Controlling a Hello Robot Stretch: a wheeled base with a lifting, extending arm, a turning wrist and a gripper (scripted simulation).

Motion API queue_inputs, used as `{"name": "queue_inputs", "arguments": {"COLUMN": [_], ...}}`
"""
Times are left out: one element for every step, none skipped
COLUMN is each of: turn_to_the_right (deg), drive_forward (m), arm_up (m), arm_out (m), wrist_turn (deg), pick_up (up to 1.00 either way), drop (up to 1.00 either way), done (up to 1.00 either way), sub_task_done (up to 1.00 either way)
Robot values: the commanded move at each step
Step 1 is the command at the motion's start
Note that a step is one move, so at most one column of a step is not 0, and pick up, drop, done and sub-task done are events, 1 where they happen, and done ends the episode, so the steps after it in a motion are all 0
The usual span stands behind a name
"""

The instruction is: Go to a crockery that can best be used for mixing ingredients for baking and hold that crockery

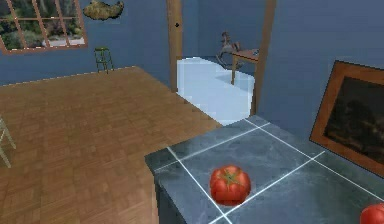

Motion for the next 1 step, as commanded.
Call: {"name": "queue_inputs", "arguments": {"turn_to_the_right": [0.0], "drive_forward": [0.0], "arm_up": [0.0], "arm_out": [0.0], "wrist_turn": [45.0], "pick_up": [0.0], "drop": [0.0], "done": [0.0], "sub_task_done": [0.0]}}
